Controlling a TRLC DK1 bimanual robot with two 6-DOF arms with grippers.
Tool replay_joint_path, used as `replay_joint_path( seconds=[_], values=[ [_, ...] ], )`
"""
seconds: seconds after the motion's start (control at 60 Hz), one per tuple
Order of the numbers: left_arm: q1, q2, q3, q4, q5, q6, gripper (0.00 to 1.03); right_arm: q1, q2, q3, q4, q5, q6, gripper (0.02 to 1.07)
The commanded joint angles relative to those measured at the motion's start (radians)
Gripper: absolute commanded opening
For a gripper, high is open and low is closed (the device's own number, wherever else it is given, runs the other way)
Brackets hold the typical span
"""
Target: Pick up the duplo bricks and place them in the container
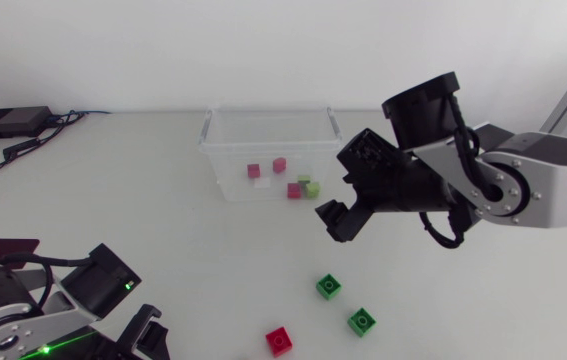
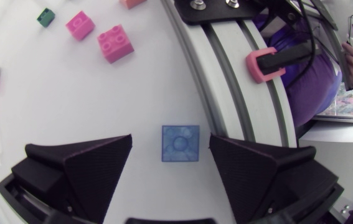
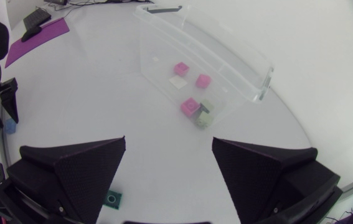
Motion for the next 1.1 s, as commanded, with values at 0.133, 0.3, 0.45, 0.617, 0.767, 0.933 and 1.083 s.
replay_joint_path(
  seconds=[0.133, 0.3, 0.45, 0.617, 0.767, 0.933, 1.083],
  values=[
    [-0.009, 0.182, -0.013, 0.039, -0.04, -0.019, 0.67, 0.065, -0.012, -0.086, 0.005, 0.019, 0.024, 1.02],
    [0.01, 0.228, 0.006, 0.068, -0.043, -0.025, 0.34, 0.105, 0.043, -0.13, 0.005, 0.044, 0.052, 1.02],
    [0.062, 0.251, 0.052, 0.074, -0.042, -0.026, 0.32, 0.116, 0.074, -0.15, -0.018, 0.053, 0.067, 1.02],
    [0.137, 0.205, 0.13, 0.066, -0.04, -0.023, 0.32, 0.108, 0.081, -0.141, -0.093, 0.021, 0.087, 0.99],
    [0.189, 0.177, 0.228, 0.063, -0.028, -0.04, 0.32, 0.091, 0.104, -0.135, -0.133, -0.016, 0.104, 0.99],
    [0.24, 0.183, 0.383, 0.068, 0.011, -0.094, 0.32, 0.071, 0.179, -0.136, -0.134, -0.019, 0.115, 0.97],
    [0.267, 0.214, 0.533, 0.145, 0.046, -0.206, 0.33, 0.068, 0.224, -0.143, -0.125, -0.02, 0.116, 0.96]
  ],
)
